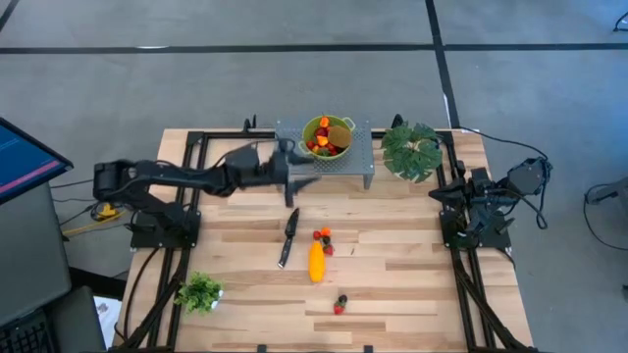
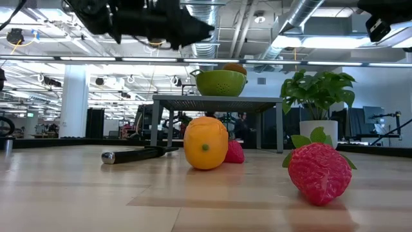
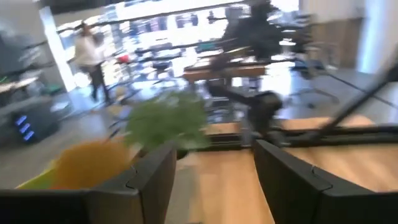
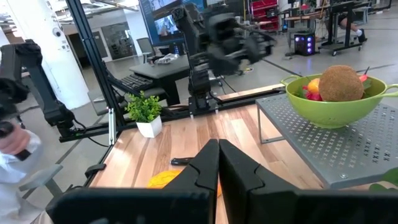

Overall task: Pick & Place Fruit
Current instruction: Put the red cherry into the green strainer bowl on the shelf

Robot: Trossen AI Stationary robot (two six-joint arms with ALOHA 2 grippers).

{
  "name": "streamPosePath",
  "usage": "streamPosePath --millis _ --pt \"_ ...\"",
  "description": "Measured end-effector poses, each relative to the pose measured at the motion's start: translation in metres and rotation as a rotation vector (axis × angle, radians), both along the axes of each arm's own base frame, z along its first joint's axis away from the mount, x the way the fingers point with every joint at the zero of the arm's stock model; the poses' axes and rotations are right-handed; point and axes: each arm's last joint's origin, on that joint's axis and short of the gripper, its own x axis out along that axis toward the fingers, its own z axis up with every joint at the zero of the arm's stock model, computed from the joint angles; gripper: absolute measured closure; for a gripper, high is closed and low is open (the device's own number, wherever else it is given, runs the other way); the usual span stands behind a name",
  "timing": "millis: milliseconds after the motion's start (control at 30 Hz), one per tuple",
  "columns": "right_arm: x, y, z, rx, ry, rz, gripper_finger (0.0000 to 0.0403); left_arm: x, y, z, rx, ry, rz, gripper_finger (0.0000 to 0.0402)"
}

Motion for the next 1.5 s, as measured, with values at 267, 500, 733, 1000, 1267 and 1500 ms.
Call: streamPosePath --millis 267,500,733,1000,1267,1500 --pt "0.000 0.000 0.000 0.000 0.000 0.000 0.0397 0.003 -0.070 0.004 0.065 0.014 -0.231 0.0194" --pt "0.000 0.000 0.000 0.000 0.000 -0.001 0.0397 -0.001 -0.107 -0.013 0.058 0.190 -0.332 0.0201" --pt "0.000 0.000 0.000 0.000 0.000 0.000 0.0397 -0.007 -0.118 -0.031 0.061 0.384 -0.302 0.0210" --pt "0.000 0.000 0.000 0.000 0.000 0.000 0.0397 -0.001 -0.124 -0.053 0.054 0.475 -0.308 0.0216" --pt "0.000 0.000 0.000 0.000 0.000 -0.001 0.0397 0.031 -0.130 -0.081 0.062 0.472 -0.311 0.0216" --pt "0.000 0.000 0.000 0.000 0.000 0.000 0.0397 0.066 -0.128 -0.100 0.145 0.518 -0.166 0.0216"
